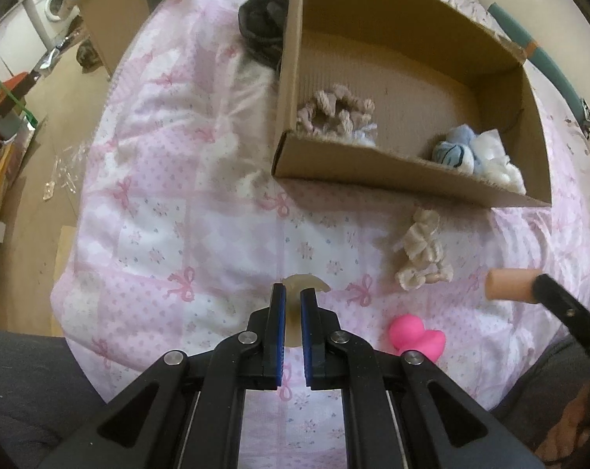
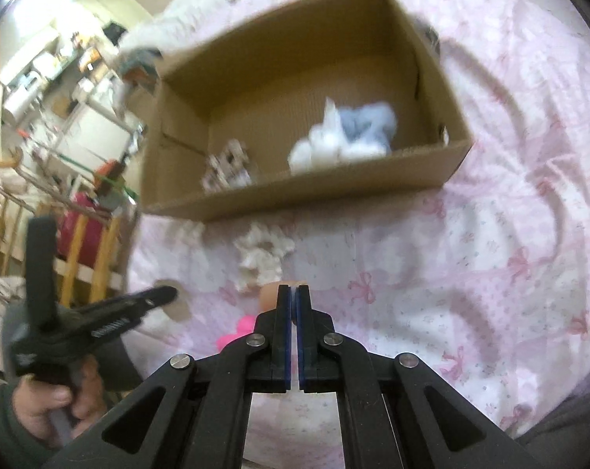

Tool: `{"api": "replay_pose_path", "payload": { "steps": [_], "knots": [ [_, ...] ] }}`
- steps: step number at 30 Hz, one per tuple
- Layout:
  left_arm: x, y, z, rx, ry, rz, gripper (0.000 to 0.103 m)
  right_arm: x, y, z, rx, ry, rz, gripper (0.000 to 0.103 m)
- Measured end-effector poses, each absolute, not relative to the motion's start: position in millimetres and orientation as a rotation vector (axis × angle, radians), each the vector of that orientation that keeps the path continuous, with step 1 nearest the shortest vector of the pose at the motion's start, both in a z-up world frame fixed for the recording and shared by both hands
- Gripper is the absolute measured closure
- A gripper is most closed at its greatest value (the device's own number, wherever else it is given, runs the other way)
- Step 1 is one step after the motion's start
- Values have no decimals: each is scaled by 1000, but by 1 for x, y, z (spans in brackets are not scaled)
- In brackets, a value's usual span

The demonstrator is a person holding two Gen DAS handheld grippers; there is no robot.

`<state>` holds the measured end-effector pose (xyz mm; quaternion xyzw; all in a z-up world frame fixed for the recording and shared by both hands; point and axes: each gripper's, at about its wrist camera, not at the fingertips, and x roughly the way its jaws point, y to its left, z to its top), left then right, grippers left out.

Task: Organize soft objects
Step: 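Carry the tan foam roll with the left tool into the box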

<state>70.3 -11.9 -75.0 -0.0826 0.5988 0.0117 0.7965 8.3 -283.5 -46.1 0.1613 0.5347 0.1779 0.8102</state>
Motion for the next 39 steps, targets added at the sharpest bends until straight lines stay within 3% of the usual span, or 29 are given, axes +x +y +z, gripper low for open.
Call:
{"api": "replay_pose_path", "payload": {
  "steps": [20, 27, 39],
  "knots": [
    [64, -21, -57, -89, 1199, 34, 96, 5, -287, -36, 366, 1091, 391, 99],
    [54, -11, -15, -142, 1001, 38, 96, 0, -285, -19, 378, 994, 443, 99],
    [71, -18, 19, -134, 936, -17, 96, 10, -308, 16, 448, 847, 439, 99]
  ]
}}
